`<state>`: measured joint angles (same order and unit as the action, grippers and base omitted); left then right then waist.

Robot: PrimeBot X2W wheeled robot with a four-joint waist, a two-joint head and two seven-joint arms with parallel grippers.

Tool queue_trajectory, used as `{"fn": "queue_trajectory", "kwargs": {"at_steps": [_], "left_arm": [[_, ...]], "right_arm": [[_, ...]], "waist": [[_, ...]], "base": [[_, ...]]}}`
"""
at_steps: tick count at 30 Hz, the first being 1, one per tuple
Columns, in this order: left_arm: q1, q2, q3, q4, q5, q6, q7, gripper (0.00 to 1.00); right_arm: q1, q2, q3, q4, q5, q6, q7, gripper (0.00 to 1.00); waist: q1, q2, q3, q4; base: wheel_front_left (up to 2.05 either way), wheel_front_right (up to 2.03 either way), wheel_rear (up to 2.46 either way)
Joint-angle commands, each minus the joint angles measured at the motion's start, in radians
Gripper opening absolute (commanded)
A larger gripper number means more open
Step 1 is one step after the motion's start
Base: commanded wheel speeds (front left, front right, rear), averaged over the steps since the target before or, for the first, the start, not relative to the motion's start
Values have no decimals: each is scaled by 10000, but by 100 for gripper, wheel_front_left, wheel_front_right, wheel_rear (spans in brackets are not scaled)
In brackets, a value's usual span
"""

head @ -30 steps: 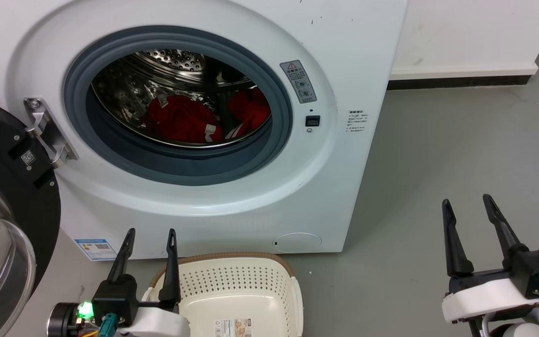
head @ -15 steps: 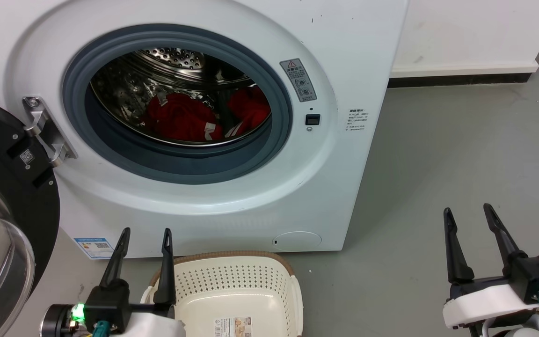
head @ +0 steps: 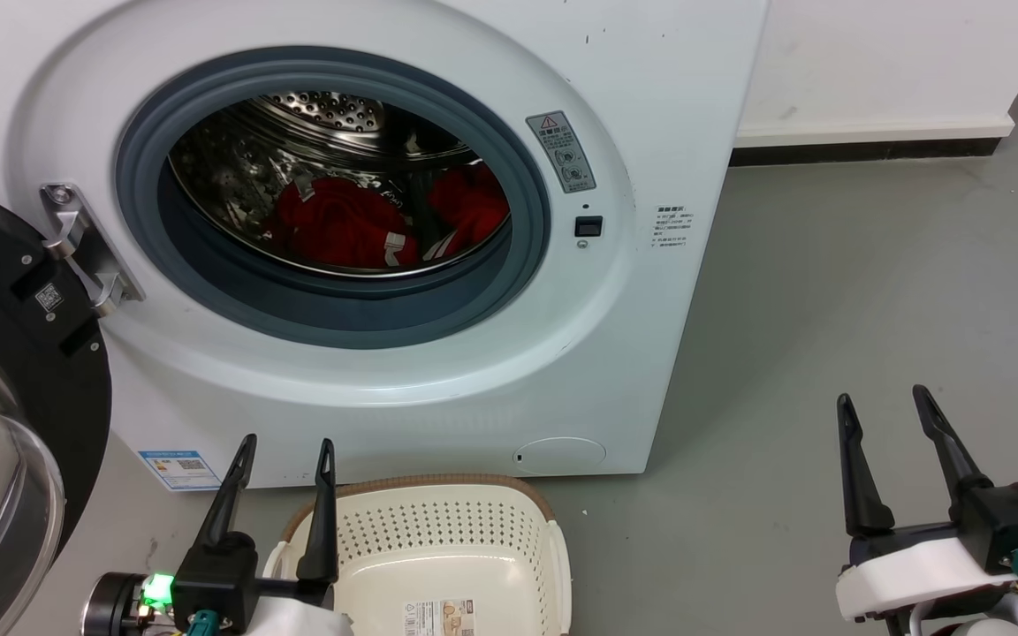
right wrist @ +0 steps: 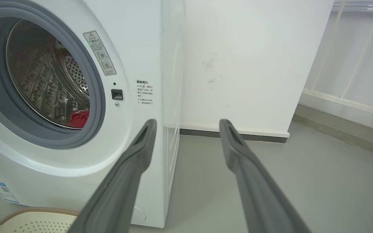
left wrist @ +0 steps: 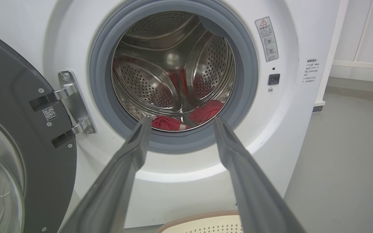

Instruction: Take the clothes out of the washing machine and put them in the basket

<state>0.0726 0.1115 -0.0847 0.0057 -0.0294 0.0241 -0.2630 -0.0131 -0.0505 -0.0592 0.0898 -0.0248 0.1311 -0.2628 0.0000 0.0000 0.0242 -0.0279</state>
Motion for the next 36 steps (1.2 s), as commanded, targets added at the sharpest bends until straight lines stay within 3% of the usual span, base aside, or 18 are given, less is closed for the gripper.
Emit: {"fn": "queue_trajectory", "kwargs": {"at_steps": [1, 12, 14, 19, 26, 29, 36], "left_arm": [[-11, -63, 54, 25, 49, -48, -28, 100], [-121, -129, 231, 237, 6, -354, -28, 100], [-268, -67, 239, 1065, -88, -655, -28, 100], [-1060, 232, 477, 1636, -94, -855, -28, 100], [-3196, 1466, 757, 2202, -175, -1314, -26, 100], [-4693, 2378, 601, 2832, -382, -1468, 82, 100], [-8327, 4511, -609, 3363, -1935, -1524, 2274, 100]], "right_arm": [[-64, 5, 6, 10, 74, -7, -32, 100], [-212, 5, 14, -104, 164, -7, -30, 100], [-377, 5, 0, -190, 169, -7, -30, 100], [-802, 5, 7, -395, 232, -7, -29, 100], [-1614, 10, -150, -809, 734, -7, -29, 100], [-1867, 10, -278, -931, 1027, -7, -29, 100], [-2300, 12, -151, -1033, 1574, -7, -29, 100]], "waist": [[0, 0, 3, -8], [0, 0, 346, -95], [0, 0, 778, -196], [0, 0, 1761, -520], [0, 0, 4117, -1213], [0, 0, 4937, -1488], [0, 0, 6444, -2038]], "base": [[0, 0, 0], [0, 0, 0], [0, 0, 0], [0, 0, 0], [0, 0, 0], [0, 0, 0], [0, 0, 0]]}}
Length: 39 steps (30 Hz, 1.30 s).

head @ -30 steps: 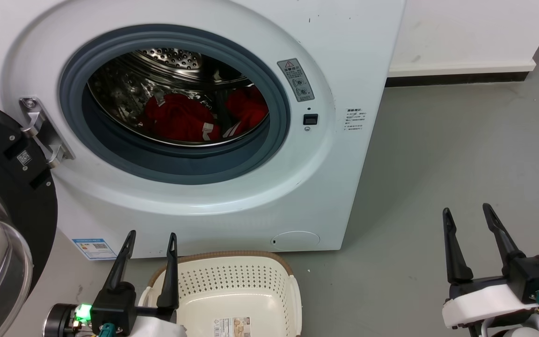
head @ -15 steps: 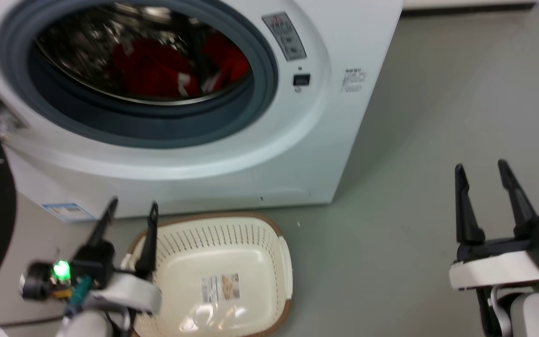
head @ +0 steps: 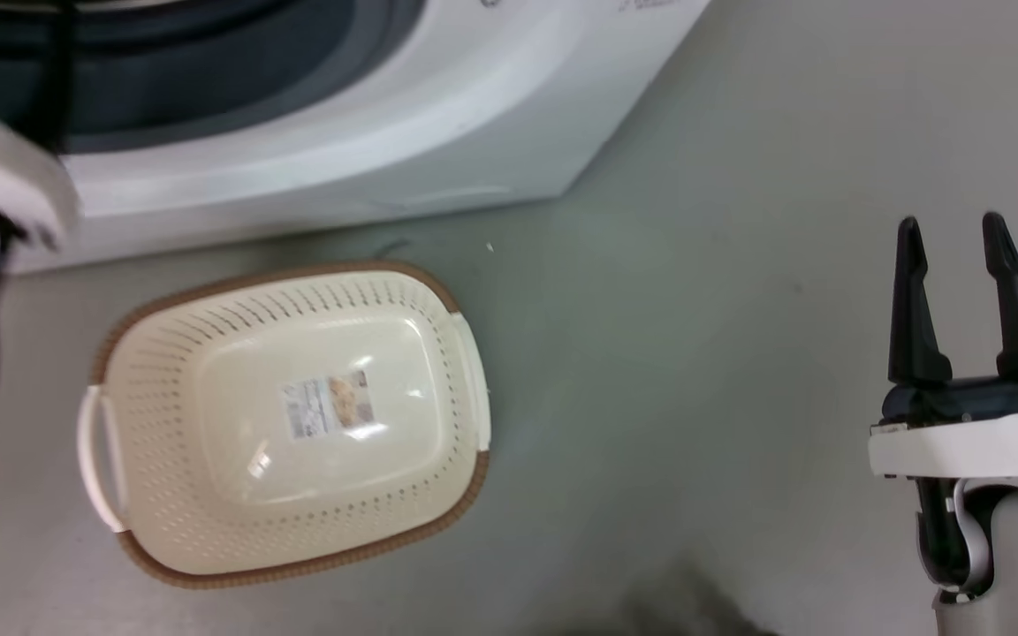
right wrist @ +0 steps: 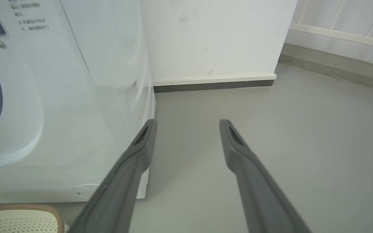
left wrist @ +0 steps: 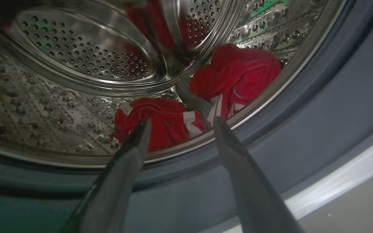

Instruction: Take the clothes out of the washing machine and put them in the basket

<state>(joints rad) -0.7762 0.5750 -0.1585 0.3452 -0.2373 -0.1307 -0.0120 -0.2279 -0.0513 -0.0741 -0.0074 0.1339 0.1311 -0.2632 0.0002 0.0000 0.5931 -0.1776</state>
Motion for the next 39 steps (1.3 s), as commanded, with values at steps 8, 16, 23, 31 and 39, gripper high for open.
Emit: {"fn": "queue_trajectory", "kwargs": {"at_steps": [8, 16, 23, 31, 39], "left_arm": [[-3990, 1850, -1760, 924, -959, 19, 2862, 100], [-6940, 2806, -2738, 2161, -1953, 17, 5462, 100], [-8605, 2919, -3209, 3033, -2078, 17, 7727, 100], [-9313, 2877, -4042, 3709, -2247, 16, 8950, 100], [-9487, 3054, -4674, 4187, -2619, 16, 8981, 0]], "right_arm": [[-491, 24, 571, -349, 638, -7, -23, 100], [-498, 24, 1445, -710, 1156, -8, -25, 100], [-231, 19, 1894, -943, 1634, -8, -25, 100], [98, 21, 2201, -1298, 2001, -7, -23, 100], [-10, 16, 2079, -1334, 2054, -10, -23, 100]], "waist": [[-2, 0, 2131, -1324], [-2, 0, 3085, -2237], [-2, 0, 3480, -2766], [-2, 0, 3546, -2862], [-2, 0, 3680, -2801]], "base": [[0, 0, 0], [0, 0, 0], [0, 0, 0], [0, 0, 0], [0, 0, 0]]}}
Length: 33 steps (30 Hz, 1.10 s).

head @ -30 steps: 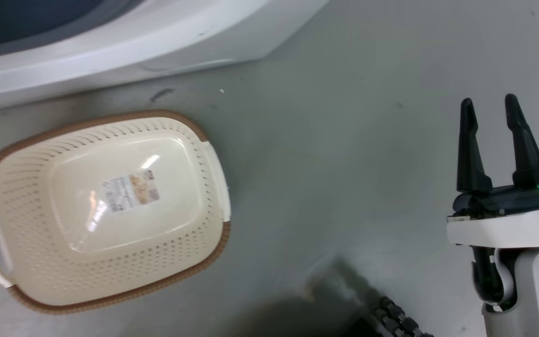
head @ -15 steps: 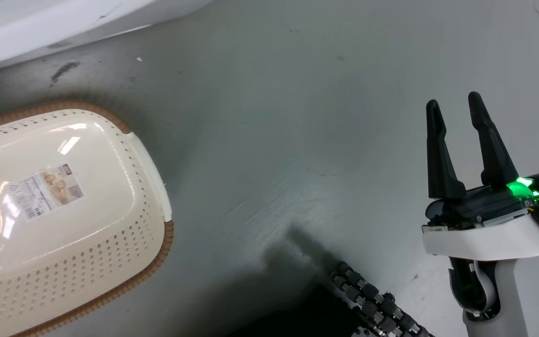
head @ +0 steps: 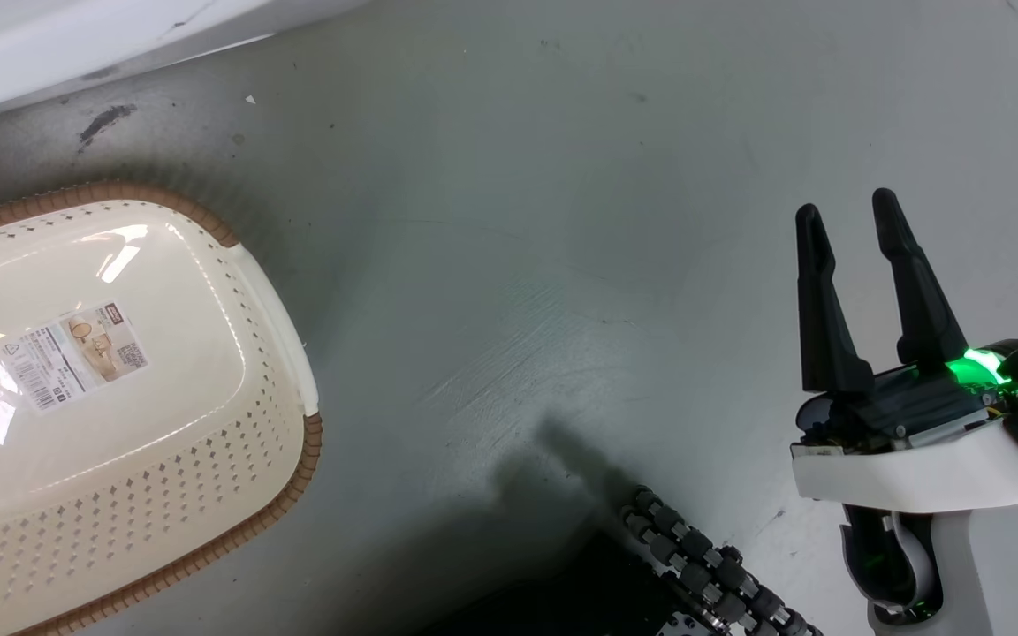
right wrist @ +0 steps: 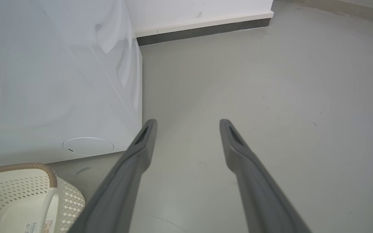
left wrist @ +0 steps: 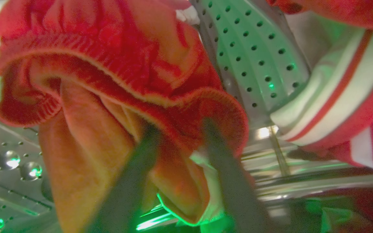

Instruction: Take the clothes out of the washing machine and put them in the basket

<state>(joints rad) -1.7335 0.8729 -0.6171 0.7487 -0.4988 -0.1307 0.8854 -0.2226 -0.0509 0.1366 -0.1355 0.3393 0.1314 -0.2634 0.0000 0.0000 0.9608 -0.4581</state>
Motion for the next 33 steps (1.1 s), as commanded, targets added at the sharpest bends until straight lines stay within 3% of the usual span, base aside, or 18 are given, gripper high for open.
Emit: {"fn": "queue_trajectory", "kwargs": {"at_steps": [1, 9, 13, 20, 28, 33], "left_arm": [[51, 72, -151, 188, -65, 16, -29, 0], [-383, 166, -479, 317, -254, 16, -1035, 0], [-433, 197, -685, 465, -335, 16, -2565, 0], [725, -547, -752, 1187, -794, 16, -5063, 0], [3298, -1633, -898, 1816, -1631, 16, -8031, 0], [4609, -2076, -990, 1768, -1950, 17, -9327, 0]], "right_arm": [[-81, 12, -59, -64, 1, -14, -21, 100], [-364, 12, -139, -41, -110, -14, -21, 100], [-747, 11, -316, 222, -222, -14, -21, 100], [-866, 8, -1038, 630, -792, -14, -23, 100], [-481, 6, -1767, 1230, -1597, -14, -21, 100], [-194, 6, -1944, 1403, -1964, -14, -21, 100]], "waist": [[0, 0, 13, 15], [0, 0, -40, 47], [0, 0, -393, 106], [0, 0, -1511, 974], [0, 0, -3374, 2029], [0, 0, -4345, 2457]], "base": [[0, 0, 0], [0, 0, 0], [0, 0, 0], [0, 0, 0], [0, 0, 0], [0, 0, 0]]}}
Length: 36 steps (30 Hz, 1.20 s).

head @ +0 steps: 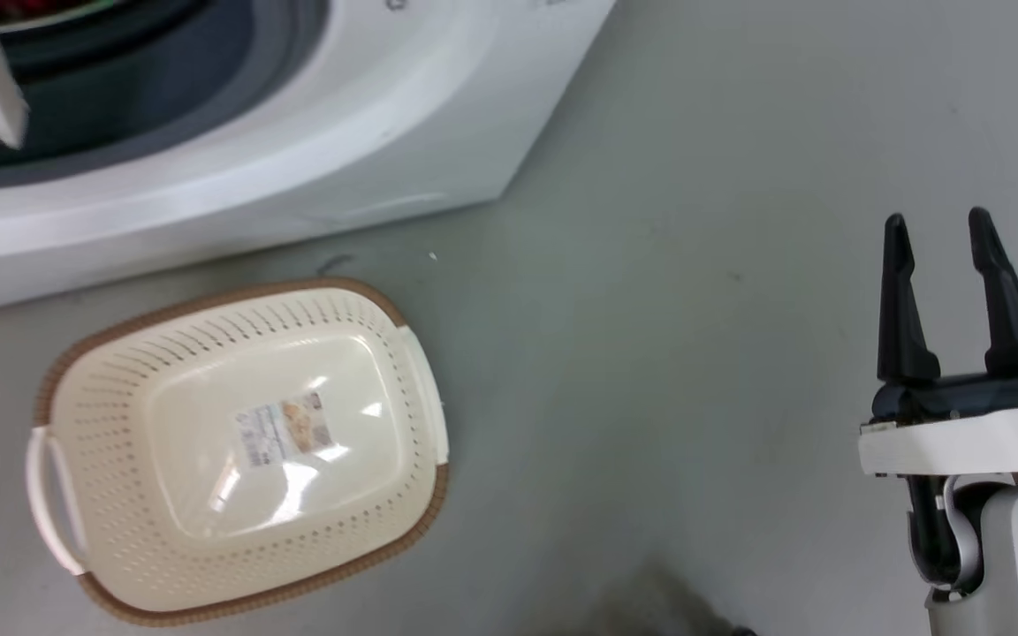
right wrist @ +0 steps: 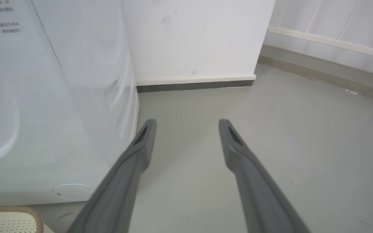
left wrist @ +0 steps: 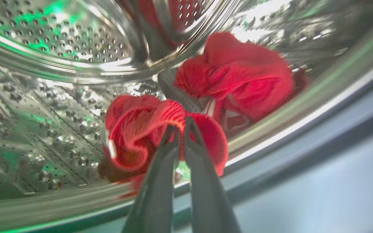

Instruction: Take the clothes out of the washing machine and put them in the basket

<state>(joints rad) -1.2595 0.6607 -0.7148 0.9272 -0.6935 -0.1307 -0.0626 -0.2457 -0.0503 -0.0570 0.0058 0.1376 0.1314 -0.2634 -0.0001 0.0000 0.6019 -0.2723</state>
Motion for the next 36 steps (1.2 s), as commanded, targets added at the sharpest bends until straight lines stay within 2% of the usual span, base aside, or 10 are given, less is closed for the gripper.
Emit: {"fn": "queue_trajectory", "kwargs": {"at_steps": [1, 6, 14, 25, 30, 33, 36], "left_arm": [[178, -50, -31, -56, -48, 16, -157, 0], [1569, -526, -57, -492, -139, 288, -1436, 0], [3321, -628, 279, -2639, 81, 1122, -2023, 0], [6790, 2, 1531, -8205, 1081, 3162, -2038, 0], [8266, 126, 2076, -10336, 1154, 4090, -2028, 0], [9031, 195, 2147, -11263, 1124, 4496, -2029, 0], [9580, 339, 2022, -11840, 1139, 4714, -1885, 0]], "right_arm": [[103, 2, -43, 36, -57, -14, -21, 100], [486, 1, -181, 208, -418, -14, -21, 100], [1103, 1, -241, 481, -780, -14, -21, 100], [1956, 4, -380, 725, -962, -14, -21, 100], [2159, 4, -320, 773, -955, -14, -21, 100], [2359, 5, -335, 752, -891, -14, -21, 100], [2431, 4, -230, 770, -966, -14, -21, 100]], "waist": [[1, 0, -1000, 704], [1, 0, -2083, 1131], [1, 0, -3504, 1666], [1, 0, -4833, 2031], [1, 0, -5178, 2181], [1, 0, -5303, 2304], [1, 0, -5318, 2376]], "base": [[0, 0, 0], [0, 0, 0], [0, 0, 0], [0, 0, 0], [0, 0, 0], [0, 0, 0], [0, 0, 0]]}}
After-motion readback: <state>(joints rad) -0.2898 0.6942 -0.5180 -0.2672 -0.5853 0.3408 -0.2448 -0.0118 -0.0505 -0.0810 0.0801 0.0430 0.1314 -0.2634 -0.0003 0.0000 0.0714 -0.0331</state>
